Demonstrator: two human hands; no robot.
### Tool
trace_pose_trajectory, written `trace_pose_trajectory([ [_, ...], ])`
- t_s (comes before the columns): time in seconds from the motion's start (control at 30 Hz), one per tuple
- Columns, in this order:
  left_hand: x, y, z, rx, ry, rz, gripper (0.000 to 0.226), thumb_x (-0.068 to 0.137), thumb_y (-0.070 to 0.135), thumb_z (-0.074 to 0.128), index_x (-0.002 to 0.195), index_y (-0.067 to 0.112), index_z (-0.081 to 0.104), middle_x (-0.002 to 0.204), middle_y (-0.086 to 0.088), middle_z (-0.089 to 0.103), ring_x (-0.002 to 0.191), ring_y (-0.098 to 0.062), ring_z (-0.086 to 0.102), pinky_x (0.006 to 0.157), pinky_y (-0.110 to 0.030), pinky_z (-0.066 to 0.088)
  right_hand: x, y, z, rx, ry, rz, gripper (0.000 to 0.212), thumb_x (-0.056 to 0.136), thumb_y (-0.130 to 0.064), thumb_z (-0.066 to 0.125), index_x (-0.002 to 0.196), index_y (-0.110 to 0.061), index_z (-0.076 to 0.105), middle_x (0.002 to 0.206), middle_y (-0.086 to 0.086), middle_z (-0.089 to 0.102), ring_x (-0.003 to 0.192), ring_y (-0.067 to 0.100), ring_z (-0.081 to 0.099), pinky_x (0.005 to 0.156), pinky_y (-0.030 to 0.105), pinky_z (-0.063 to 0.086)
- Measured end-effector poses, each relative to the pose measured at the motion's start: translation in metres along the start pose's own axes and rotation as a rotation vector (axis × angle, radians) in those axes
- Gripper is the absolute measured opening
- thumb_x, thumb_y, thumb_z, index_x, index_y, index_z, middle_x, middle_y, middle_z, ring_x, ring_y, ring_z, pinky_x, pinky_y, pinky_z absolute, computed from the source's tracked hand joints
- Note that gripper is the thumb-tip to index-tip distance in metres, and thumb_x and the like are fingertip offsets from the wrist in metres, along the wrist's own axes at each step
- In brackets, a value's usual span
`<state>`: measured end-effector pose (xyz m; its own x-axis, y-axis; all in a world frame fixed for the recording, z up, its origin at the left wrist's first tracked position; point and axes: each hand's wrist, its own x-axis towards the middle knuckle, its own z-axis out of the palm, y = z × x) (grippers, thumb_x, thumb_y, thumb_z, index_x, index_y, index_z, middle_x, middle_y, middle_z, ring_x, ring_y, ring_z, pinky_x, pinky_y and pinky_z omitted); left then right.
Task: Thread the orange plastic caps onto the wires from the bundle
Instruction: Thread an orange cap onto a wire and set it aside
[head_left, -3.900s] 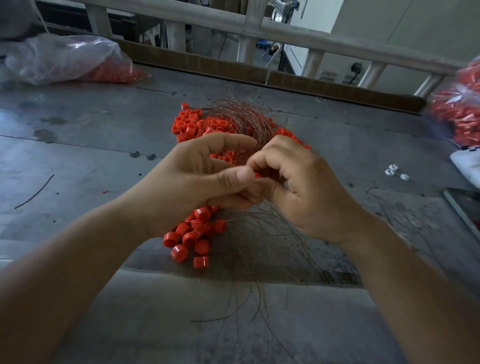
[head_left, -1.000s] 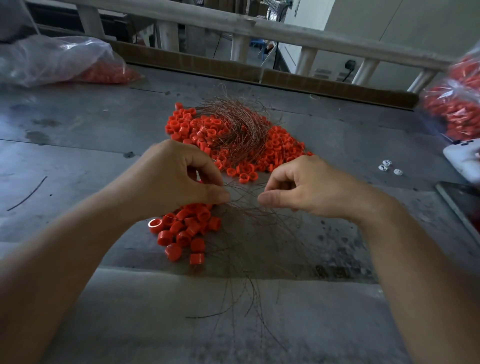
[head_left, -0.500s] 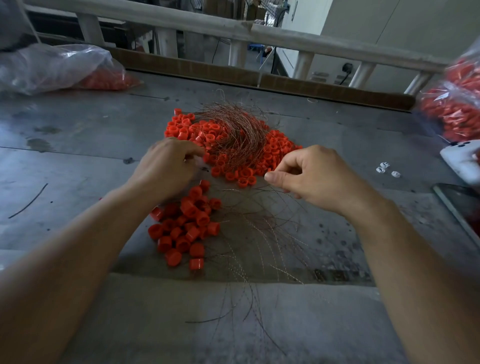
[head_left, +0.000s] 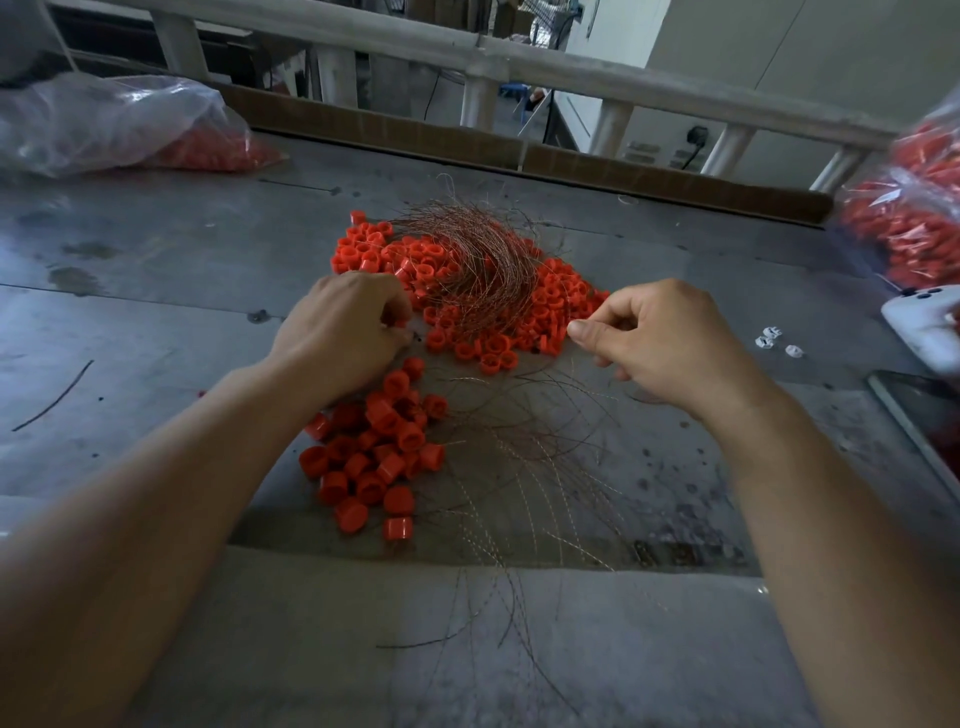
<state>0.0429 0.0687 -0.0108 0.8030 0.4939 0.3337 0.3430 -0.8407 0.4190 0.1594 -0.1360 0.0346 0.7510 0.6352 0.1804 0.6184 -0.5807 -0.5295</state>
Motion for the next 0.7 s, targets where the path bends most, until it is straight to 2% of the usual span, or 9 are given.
trace_pose_trajectory([
  [0.17, -0.003, 0.002, -0.009, -0.112, 0.090, -0.026, 0.012, 0.078, 0.014, 0.070, 0.090, 0.016, 0.069, 0.075, 0.010, 0.055, 0.074, -0.011, 0.052, 0.059, -0.016, 0.033, 0.000, -0.001, 0.005, -0.056, 0.023, -0.050, 0.019, 0.083, -0.033, 0.064, 0.069, -0.021, 0.062, 0.061, -0.015, 0.055, 0.054, 0.002, 0.051, 0.050, 0.017, 0.036],
  [0.27, -0.006, 0.006, -0.014, -0.166, 0.099, -0.017, 0.012, 0.077, 0.016, 0.072, 0.088, 0.016, 0.069, 0.070, 0.016, 0.053, 0.072, -0.009, 0.054, 0.060, -0.009, 0.032, 0.001, -0.008, 0.015, -0.029, 0.047, -0.151, 0.008, 0.086, -0.027, 0.061, 0.089, -0.020, 0.064, 0.071, -0.018, 0.053, 0.067, 0.001, 0.052, 0.062, 0.015, 0.042],
  [0.33, -0.009, 0.010, -0.015, -0.180, 0.093, -0.002, 0.012, 0.078, 0.016, 0.072, 0.089, 0.016, 0.069, 0.070, 0.019, 0.051, 0.068, -0.004, 0.053, 0.061, -0.008, 0.032, 0.003, -0.010, 0.023, -0.030, 0.063, -0.196, 0.017, 0.087, -0.025, 0.060, 0.103, -0.018, 0.063, 0.077, -0.013, 0.055, 0.073, 0.006, 0.054, 0.073, 0.025, 0.048],
  [0.4, -0.011, 0.013, -0.015, -0.177, 0.095, 0.018, 0.012, 0.078, 0.015, 0.071, 0.090, 0.016, 0.069, 0.069, 0.023, 0.049, 0.066, 0.006, 0.048, 0.060, -0.007, 0.032, 0.008, -0.011, 0.029, -0.067, 0.060, -0.201, 0.020, 0.088, -0.022, 0.059, 0.106, -0.018, 0.064, 0.087, -0.007, 0.058, 0.083, 0.011, 0.055, 0.081, 0.035, 0.048],
  [0.5, -0.014, 0.016, -0.016, -0.175, 0.096, 0.024, 0.012, 0.078, 0.016, 0.071, 0.090, 0.017, 0.069, 0.069, 0.026, 0.049, 0.065, 0.010, 0.047, 0.055, -0.004, 0.032, 0.015, -0.006, 0.036, -0.121, 0.018, -0.225, 0.023, 0.089, -0.016, 0.057, 0.110, -0.020, 0.065, 0.115, 0.001, 0.058, 0.109, 0.016, 0.051, 0.096, 0.032, 0.040],
  [0.57, -0.014, 0.016, -0.017, -0.176, 0.093, 0.021, 0.012, 0.078, 0.017, 0.070, 0.091, 0.017, 0.069, 0.069, 0.026, 0.049, 0.065, 0.010, 0.047, 0.056, -0.004, 0.031, 0.018, -0.004, 0.038, -0.194, 0.012, -0.298, 0.024, 0.089, -0.009, 0.056, 0.109, -0.017, 0.067, 0.134, 0.003, 0.049, 0.126, 0.018, 0.038, 0.104, 0.028, 0.027],
  [0.63, -0.015, 0.017, -0.018, -0.175, 0.095, 0.023, 0.013, 0.079, 0.017, 0.070, 0.091, 0.017, 0.069, 0.069, 0.026, 0.048, 0.065, 0.010, 0.047, 0.057, -0.005, 0.030, 0.020, -0.003, 0.042, -0.287, -0.005, -0.363, 0.024, 0.089, -0.006, 0.054, 0.109, -0.013, 0.066, 0.144, 0.003, 0.038, 0.135, 0.020, 0.027, 0.108, 0.030, 0.019],
  [0.7, -0.015, 0.018, -0.019, -0.181, 0.095, 0.020, 0.012, 0.079, 0.017, 0.070, 0.091, 0.017, 0.069, 0.069, 0.026, 0.049, 0.065, 0.010, 0.047, 0.057, -0.005, 0.030, 0.021, -0.003, 0.047, -0.353, -0.062, -0.383, 0.028, 0.092, -0.010, 0.051, 0.119, -0.011, 0.060, 0.150, 0.001, 0.028, 0.139, 0.018, 0.018, 0.111, 0.034, 0.015],
])
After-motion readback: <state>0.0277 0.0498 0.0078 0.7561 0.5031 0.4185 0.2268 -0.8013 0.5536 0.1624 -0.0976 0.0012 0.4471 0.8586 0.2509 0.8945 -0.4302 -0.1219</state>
